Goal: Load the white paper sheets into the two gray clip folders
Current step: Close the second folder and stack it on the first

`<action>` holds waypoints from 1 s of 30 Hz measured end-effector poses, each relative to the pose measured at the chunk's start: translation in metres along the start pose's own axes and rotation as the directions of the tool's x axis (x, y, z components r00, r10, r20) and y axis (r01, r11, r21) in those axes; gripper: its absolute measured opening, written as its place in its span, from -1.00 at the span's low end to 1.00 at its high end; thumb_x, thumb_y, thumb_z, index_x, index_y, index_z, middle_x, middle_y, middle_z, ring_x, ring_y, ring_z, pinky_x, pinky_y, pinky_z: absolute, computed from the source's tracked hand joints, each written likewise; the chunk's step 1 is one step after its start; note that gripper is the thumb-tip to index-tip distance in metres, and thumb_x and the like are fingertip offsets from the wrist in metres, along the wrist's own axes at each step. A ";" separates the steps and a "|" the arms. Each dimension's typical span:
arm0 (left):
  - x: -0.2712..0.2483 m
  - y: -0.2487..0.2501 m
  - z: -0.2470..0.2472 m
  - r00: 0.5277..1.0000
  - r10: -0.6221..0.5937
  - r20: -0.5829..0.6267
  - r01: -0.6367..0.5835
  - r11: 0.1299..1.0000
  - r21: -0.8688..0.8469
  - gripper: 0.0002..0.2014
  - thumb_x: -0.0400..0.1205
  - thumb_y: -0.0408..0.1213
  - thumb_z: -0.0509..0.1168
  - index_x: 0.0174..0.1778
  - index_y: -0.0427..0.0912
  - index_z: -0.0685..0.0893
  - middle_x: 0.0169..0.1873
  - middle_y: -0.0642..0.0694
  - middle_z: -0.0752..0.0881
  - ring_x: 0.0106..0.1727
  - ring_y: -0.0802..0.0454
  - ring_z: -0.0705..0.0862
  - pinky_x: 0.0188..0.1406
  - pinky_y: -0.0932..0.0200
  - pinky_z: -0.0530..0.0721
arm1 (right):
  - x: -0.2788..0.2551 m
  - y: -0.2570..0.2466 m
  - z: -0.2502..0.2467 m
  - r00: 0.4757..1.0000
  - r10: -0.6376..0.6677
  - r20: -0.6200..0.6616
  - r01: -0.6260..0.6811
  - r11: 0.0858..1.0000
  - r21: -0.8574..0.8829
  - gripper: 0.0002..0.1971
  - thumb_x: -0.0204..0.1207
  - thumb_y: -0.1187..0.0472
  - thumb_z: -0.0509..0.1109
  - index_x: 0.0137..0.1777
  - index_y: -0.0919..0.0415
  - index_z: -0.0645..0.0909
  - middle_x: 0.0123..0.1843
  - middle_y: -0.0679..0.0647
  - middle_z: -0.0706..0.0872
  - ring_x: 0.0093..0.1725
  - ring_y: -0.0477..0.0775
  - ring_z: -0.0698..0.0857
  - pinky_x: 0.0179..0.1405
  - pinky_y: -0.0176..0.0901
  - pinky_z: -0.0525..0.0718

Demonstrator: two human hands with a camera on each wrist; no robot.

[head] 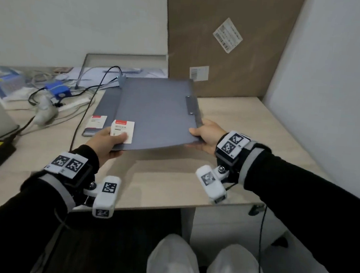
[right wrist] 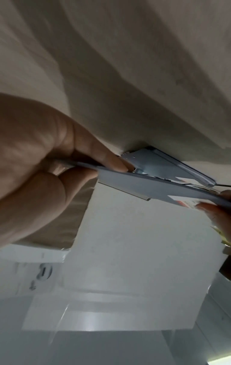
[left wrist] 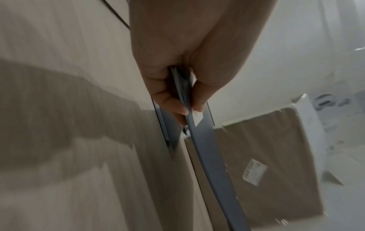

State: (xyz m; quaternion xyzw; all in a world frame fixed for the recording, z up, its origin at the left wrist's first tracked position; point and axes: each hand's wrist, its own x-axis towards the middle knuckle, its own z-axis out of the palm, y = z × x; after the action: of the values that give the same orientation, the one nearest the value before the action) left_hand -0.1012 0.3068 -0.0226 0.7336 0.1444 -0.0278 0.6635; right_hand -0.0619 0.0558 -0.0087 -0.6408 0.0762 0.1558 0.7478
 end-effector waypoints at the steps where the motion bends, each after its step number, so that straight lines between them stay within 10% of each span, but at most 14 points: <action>1: 0.011 0.000 -0.011 1.000 -0.012 -0.026 0.012 1.000 0.014 -0.88 0.66 -0.32 0.23 -0.15 -0.02 0.54 -0.24 0.01 0.59 -0.28 0.14 0.52 -0.62 0.39 0.59 | 0.012 -0.002 0.012 1.000 0.017 0.014 -0.017 1.000 -0.009 -0.57 0.60 0.52 0.16 0.46 0.29 0.38 0.31 0.28 0.59 -0.02 0.25 0.68 -0.55 -0.01 0.78; 7: 0.071 -0.001 -0.059 0.982 -0.068 -0.175 0.092 0.986 0.136 -0.89 0.64 -0.33 0.24 -0.18 -0.06 0.56 -0.24 -0.05 0.58 -0.32 0.11 0.47 -0.38 0.22 0.40 | 0.075 -0.002 0.064 0.992 0.115 0.056 -0.110 0.990 -0.084 -0.69 0.57 0.55 0.18 0.28 0.33 0.45 0.24 0.33 0.60 0.06 0.33 0.64 -0.61 -0.02 0.76; 10: 0.093 -0.005 -0.073 0.967 -0.064 -0.247 0.128 0.960 0.250 -0.79 0.62 -0.27 0.29 0.14 -0.20 0.64 -0.14 -0.14 0.60 -0.33 0.03 0.49 -0.40 0.21 0.40 | 0.097 0.000 0.078 0.988 0.153 0.013 -0.149 0.975 -0.162 -0.84 0.53 0.52 0.29 0.08 0.41 0.53 0.02 0.31 0.64 -0.07 0.29 0.68 -0.60 0.02 0.75; 13: 0.107 -0.007 -0.078 0.950 -0.015 -0.311 0.148 0.901 0.408 -0.61 0.59 -0.21 0.32 0.26 -0.38 0.63 0.06 -0.36 0.69 0.02 -0.30 0.67 -0.01 -0.05 0.63 | 0.117 0.005 0.083 0.992 0.103 -0.073 -0.122 0.931 -0.343 -0.85 0.49 0.40 0.42 -0.25 0.32 0.50 -0.16 0.24 0.65 -0.20 0.25 0.71 -0.31 0.11 0.82; 22: 0.134 -0.010 -0.084 0.939 0.035 -0.342 0.182 0.793 0.581 -0.53 0.58 -0.02 0.25 0.29 -0.27 0.61 0.26 -0.32 0.67 0.28 -0.31 0.60 0.38 -0.08 0.48 | 0.141 0.006 0.095 0.992 -0.024 -0.125 -0.093 0.531 -0.842 -0.55 0.48 0.02 0.42 0.21 0.36 0.61 0.16 0.22 0.72 0.12 0.23 0.68 0.04 -0.10 0.57; 26: 0.144 -0.015 -0.091 0.929 -0.012 -0.371 0.264 0.723 0.639 -0.30 0.41 0.21 0.10 0.37 -0.16 0.55 0.31 -0.36 0.59 0.33 -0.37 0.52 0.40 -0.09 0.41 | 0.146 0.005 0.099 0.992 0.013 -0.128 -0.117 0.515 -0.849 -0.73 0.52 0.10 0.38 -0.20 0.34 0.53 -0.03 0.21 0.61 -0.04 0.17 0.59 -0.08 -0.17 0.47; 30: 0.142 -0.018 -0.088 0.943 0.008 -0.333 0.201 0.783 0.589 -0.44 0.56 0.02 0.18 0.39 -0.27 0.53 0.34 -0.34 0.60 0.35 -0.32 0.54 0.38 -0.06 0.43 | 0.150 0.003 0.101 0.993 0.029 -0.113 -0.113 0.470 -0.875 -0.72 0.52 0.13 0.38 -0.30 0.28 0.43 -0.06 0.19 0.59 -0.06 0.15 0.56 -0.10 -0.17 0.45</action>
State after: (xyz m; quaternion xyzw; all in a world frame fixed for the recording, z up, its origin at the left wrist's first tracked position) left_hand 0.0166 0.4192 -0.0621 0.8953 0.2700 0.0108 0.3540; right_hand 0.0689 0.1759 -0.0419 -0.9357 0.0427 0.1772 0.3020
